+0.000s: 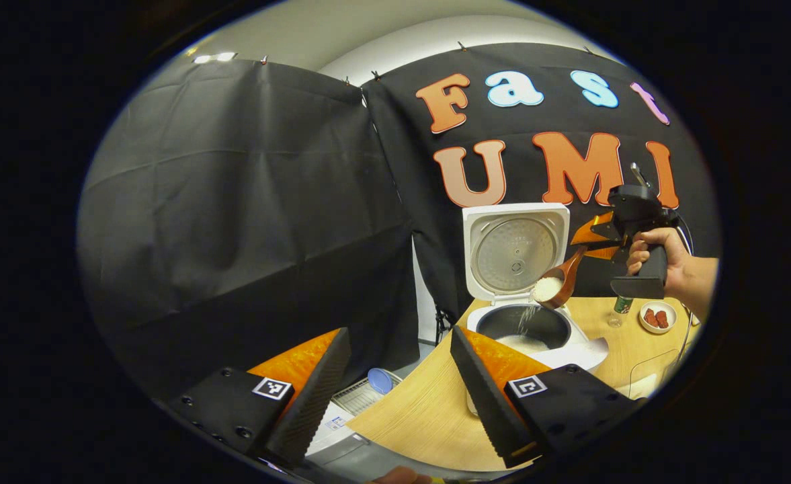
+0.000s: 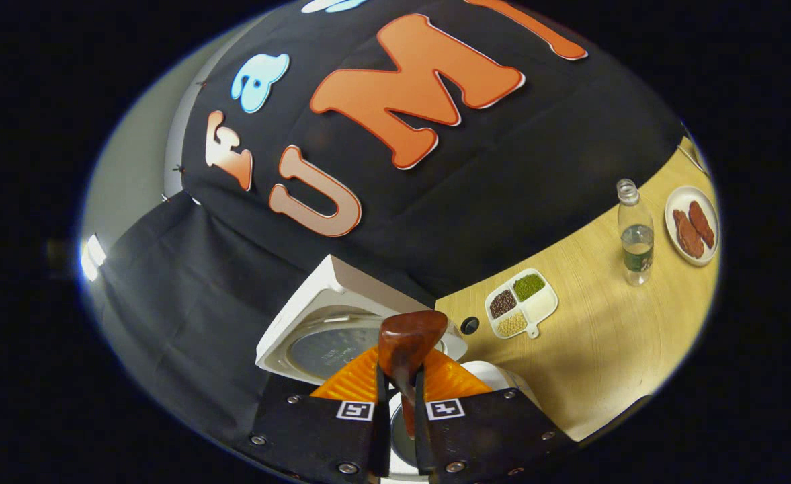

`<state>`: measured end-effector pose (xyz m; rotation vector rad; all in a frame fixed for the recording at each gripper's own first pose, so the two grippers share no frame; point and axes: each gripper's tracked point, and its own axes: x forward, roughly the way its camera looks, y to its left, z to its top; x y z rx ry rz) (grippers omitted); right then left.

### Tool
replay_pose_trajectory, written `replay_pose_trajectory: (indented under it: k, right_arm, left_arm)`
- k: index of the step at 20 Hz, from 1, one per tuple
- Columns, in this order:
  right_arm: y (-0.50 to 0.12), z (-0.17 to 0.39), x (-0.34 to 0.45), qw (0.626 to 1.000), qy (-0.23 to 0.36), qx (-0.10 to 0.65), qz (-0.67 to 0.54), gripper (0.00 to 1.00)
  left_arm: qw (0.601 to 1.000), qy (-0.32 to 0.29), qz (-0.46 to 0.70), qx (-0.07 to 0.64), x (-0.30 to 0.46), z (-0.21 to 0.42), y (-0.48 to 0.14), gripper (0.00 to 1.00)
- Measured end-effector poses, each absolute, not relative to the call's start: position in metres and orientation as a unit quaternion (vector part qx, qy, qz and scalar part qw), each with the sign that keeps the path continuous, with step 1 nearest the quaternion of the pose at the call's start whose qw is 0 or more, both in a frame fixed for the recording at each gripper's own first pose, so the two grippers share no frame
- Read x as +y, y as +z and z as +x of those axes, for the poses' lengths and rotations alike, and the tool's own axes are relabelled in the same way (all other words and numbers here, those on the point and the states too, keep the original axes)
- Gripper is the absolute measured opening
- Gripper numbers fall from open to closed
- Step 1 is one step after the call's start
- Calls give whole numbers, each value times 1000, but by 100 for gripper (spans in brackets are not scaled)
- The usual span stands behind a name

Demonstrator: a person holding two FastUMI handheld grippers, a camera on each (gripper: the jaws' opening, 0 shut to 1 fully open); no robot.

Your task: Close the left gripper, press the button to open the rice cooker; take a wooden spoon from the chopstick holder with the right hand, scoop a spoonful of rice and pour it into the rice cooker, then put the wooden spoon back into the chopstick holder.

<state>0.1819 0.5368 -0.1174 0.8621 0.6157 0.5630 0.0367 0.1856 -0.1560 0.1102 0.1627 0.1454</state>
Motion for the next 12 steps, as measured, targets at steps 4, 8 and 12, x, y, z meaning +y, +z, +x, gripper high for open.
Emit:
replay_pose_trajectory:
  k: [4,8,12]
  right_arm:
    - [-122,183,548,875,264,256,314,14]
    - [-120,181,557,899,272,229,257,14]
    - [-107,177,562,923,285,182,184,14]
  left_arm:
    - [992,75,55,90,194,43,-160,100]
    - [992,69,58,92,191,51,-163,96]
    - [992,64,59,94,189,56,-163,96]
